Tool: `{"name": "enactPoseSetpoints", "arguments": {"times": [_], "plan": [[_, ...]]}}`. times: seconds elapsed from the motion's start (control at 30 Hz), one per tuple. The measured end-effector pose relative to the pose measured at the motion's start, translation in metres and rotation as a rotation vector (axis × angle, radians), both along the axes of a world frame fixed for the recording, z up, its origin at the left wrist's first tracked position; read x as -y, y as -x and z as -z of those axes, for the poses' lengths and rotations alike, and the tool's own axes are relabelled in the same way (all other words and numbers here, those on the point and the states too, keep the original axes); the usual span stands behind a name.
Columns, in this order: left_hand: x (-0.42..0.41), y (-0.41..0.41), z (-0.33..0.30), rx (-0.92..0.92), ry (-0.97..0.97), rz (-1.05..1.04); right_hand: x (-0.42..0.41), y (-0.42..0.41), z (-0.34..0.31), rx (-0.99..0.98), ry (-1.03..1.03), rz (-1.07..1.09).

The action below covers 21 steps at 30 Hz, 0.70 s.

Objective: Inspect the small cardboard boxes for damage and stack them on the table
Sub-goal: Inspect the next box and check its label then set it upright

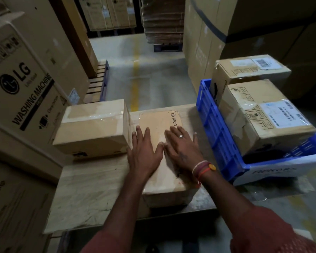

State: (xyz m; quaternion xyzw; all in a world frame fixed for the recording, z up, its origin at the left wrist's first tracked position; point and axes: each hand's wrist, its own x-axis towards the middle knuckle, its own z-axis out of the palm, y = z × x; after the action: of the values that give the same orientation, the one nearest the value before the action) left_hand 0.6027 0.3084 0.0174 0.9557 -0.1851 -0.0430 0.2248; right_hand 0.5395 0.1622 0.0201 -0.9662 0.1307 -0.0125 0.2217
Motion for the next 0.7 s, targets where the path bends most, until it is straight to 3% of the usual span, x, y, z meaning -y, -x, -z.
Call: {"name": "enactPoseSetpoints", "arguments": {"times": [0.17,0.33,0.43,0.53,0.6,0.7], "plan": [[0.007,-0.02,0.003,-0.107,0.093,-0.086,-0.002,-0.015,0.011,-0.015,-0.05,0.065],[-0.002,-0.027,0.01,-0.291,0.34,-0.258,0.004,-0.017,0.012,0.051,-0.155,0.033],[-0.008,-0.021,0.008,-0.235,0.524,-0.237,0.009,-0.013,-0.004,0.116,-0.249,-0.069],[-0.007,-0.011,-0.008,-0.126,0.763,-0.187,0.007,-0.008,-0.023,0.403,-0.301,-0.051],[-0.007,-0.01,-0.021,-0.034,0.888,-0.129,0.001,-0.005,-0.037,0.549,-0.426,-0.044],[-0.003,-0.008,-0.03,-0.021,1.039,-0.08,-0.007,0.007,-0.043,0.615,-0.71,0.013]]}}
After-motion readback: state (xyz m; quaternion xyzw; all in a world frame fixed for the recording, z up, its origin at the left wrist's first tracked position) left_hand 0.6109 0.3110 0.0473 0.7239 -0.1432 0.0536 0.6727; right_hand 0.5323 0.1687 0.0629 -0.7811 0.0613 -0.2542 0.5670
